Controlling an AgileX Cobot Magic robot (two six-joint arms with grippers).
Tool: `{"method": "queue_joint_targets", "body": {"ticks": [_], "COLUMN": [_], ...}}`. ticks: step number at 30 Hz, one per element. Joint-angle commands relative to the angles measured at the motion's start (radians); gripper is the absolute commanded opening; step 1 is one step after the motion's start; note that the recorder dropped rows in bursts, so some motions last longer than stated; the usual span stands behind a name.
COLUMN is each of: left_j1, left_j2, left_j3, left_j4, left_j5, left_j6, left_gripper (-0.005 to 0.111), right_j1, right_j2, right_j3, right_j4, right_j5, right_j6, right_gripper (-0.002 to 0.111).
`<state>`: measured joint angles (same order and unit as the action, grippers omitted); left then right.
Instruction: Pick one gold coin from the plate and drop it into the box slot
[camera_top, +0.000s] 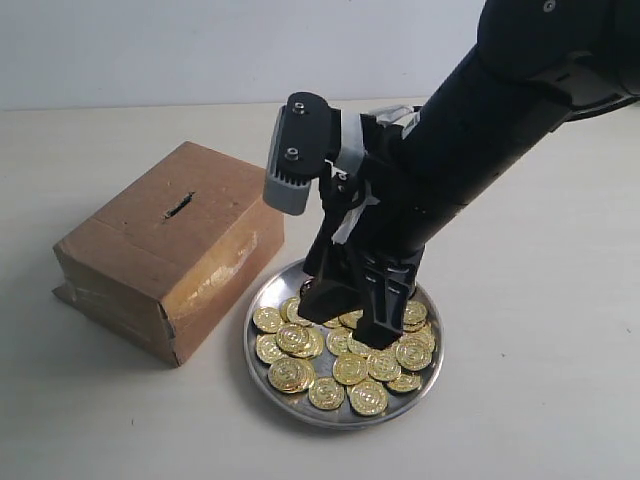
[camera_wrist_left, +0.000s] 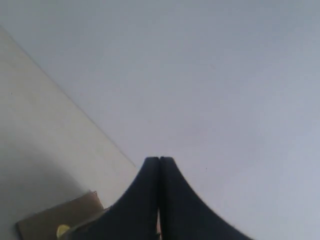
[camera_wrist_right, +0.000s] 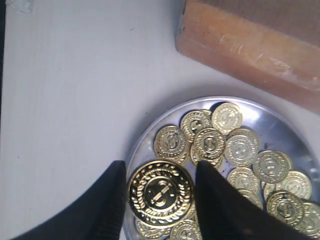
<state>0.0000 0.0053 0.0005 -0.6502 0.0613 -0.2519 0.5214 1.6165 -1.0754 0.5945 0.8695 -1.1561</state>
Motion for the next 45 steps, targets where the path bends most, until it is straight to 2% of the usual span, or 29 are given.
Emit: {"method": "queue_joint_targets", "body": {"ticks": [1,2,5,8,10,11,15,18,20,23,24,26,28,31,34,41,45], "left_j1": [0.000,0.000,0.000,0.000,0.000,0.000,0.000,0.000,0.000,0.000,0.000,-0.001,-0.028,-0.186,-0.276,-0.342,-0.351], "left_j2": [-0.001,0.010,0.070,0.208,0.282,0.373,0.613,0.840,1.011,1.179,1.252,1.307,1.378,1.466,1.534,1.623,1.665], "left_j3": [-0.014,-0.019,-0.047,-0.114,-0.144,-0.179,-0.269,-0.359,-0.425,-0.501,-0.528,-0.551,-0.570,-0.641,-0.732,-0.844,-0.893], "left_j4": [-0.011,-0.027,-0.269,-0.854,-0.998,-1.034,-1.024,-1.017,-1.003,-0.962,-0.946,-0.930,-0.934,-0.930,-0.893,-0.865,-0.865], "left_j5": [0.141,0.158,0.221,0.399,0.468,0.506,0.579,0.759,0.836,0.920,0.975,1.008,1.030,0.957,0.874,0.823,0.821], "left_j6": [-0.008,0.013,0.286,0.917,1.134,1.228,1.306,1.386,1.428,1.428,1.431,1.432,1.432,1.422,1.358,1.314,1.279], "left_gripper": [0.000,0.000,0.000,0.000,0.000,0.000,0.000,0.002,0.012,0.038,0.052,0.060,0.057,0.052,0.052,0.052,0.052], "right_j1": [0.001,0.001,0.001,0.001,0.001,0.001,0.001,0.001,0.001,0.001,0.001,0.001,0.001,0.001,0.001,0.001,0.001], "right_j2": [-0.008,-0.008,-0.008,-0.008,-0.008,-0.008,-0.008,-0.008,-0.008,-0.008,-0.008,-0.008,-0.008,-0.008,-0.008,-0.008,-0.008], "right_j3": [-0.001,-0.001,-0.001,-0.001,-0.001,-0.001,-0.001,-0.001,-0.001,-0.001,-0.001,-0.001,-0.001,-0.001,-0.001,-0.001,-0.001], "right_j4": [0.002,-0.001,-0.003,-0.003,-0.003,-0.003,-0.001,-0.001,-0.001,-0.001,-0.001,-0.001,-0.003,-0.003,-0.003,-0.003,-0.003], "right_j5": [-0.075,-0.084,-0.117,-0.133,-0.135,-0.135,-0.135,-0.135,-0.135,-0.144,-0.158,-0.183,-0.235,-0.299,-0.301,-0.316,-0.318], "right_j6": [-0.026,-0.030,-0.030,-0.030,-0.030,-0.029,-0.026,-0.026,-0.026,-0.026,-0.026,-0.026,-0.026,-0.028,-0.024,-0.024,-0.024], "right_gripper": [0.015,0.015,0.015,0.015,0.015,0.015,0.015,0.015,0.015,0.015,0.015,0.015,0.015,0.015,0.015,0.015,0.015]}}
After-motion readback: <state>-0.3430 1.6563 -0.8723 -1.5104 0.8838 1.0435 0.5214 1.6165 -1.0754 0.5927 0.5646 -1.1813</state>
